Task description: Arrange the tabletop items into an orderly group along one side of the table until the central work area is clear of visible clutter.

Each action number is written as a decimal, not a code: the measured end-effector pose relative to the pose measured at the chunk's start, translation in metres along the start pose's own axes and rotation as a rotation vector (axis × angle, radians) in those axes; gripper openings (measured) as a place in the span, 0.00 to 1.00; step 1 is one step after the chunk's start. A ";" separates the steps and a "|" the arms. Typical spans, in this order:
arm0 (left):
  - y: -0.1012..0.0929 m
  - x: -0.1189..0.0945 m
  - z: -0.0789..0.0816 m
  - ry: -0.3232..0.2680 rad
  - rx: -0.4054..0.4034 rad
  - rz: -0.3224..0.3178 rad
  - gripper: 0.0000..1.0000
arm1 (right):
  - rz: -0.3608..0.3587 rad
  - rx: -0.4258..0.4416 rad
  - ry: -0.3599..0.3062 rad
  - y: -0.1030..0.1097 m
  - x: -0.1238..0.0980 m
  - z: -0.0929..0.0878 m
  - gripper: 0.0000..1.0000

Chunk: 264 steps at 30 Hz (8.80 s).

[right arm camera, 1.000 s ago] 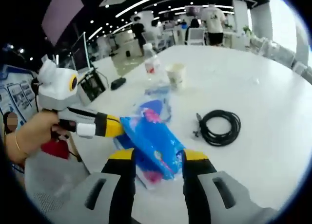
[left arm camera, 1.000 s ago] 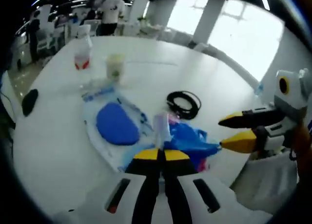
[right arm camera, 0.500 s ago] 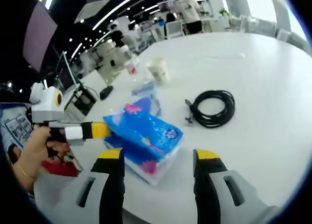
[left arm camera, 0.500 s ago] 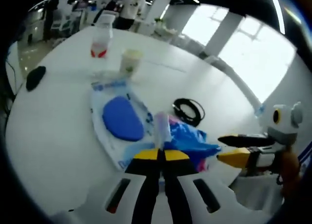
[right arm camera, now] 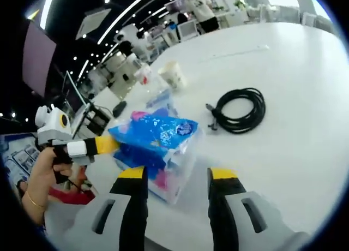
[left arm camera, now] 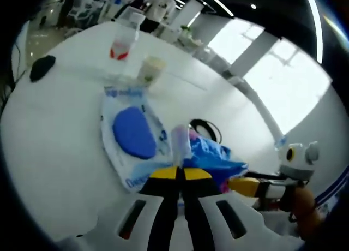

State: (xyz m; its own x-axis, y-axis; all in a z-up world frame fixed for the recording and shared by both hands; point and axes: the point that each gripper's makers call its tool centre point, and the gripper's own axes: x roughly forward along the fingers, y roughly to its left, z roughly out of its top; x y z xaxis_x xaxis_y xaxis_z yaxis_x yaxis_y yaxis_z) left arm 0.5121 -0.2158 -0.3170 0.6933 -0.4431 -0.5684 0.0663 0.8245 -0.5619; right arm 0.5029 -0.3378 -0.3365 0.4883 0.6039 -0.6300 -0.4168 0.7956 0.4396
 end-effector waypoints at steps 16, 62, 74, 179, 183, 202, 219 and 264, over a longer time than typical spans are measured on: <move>-0.007 0.002 -0.007 0.034 0.108 -0.009 0.00 | -0.002 -0.002 0.008 -0.005 -0.001 0.003 0.13; -0.048 0.004 0.018 -0.098 0.663 -0.094 0.91 | -0.040 -0.188 0.030 -0.062 -0.038 0.079 0.03; -0.050 0.005 0.018 -0.096 0.643 -0.107 0.99 | -0.089 -0.220 0.037 -0.093 -0.044 0.102 0.03; -0.019 0.013 0.017 -0.034 0.610 -0.070 0.99 | -0.336 -0.324 0.244 -0.317 0.026 0.175 0.46; -0.022 0.013 0.017 -0.036 0.602 -0.080 0.99 | -0.328 -0.306 0.232 -0.307 0.021 0.177 0.54; -0.032 0.007 0.020 -0.045 0.615 -0.104 0.99 | -0.210 -0.288 0.173 -0.213 0.009 0.177 0.97; -0.038 -0.001 0.025 -0.058 0.661 -0.098 0.99 | -0.070 -0.382 0.236 -0.126 0.031 0.140 0.99; -0.036 -0.006 0.026 -0.040 0.645 -0.089 0.99 | -0.167 -0.499 0.425 -0.089 0.110 0.064 0.34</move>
State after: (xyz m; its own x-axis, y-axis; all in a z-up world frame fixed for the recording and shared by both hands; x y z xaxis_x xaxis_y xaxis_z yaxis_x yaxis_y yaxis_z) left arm 0.5240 -0.2337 -0.2775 0.6903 -0.5164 -0.5068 0.5336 0.8364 -0.1255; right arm 0.6429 -0.3388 -0.4034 0.2756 0.3223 -0.9056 -0.7161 0.6973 0.0302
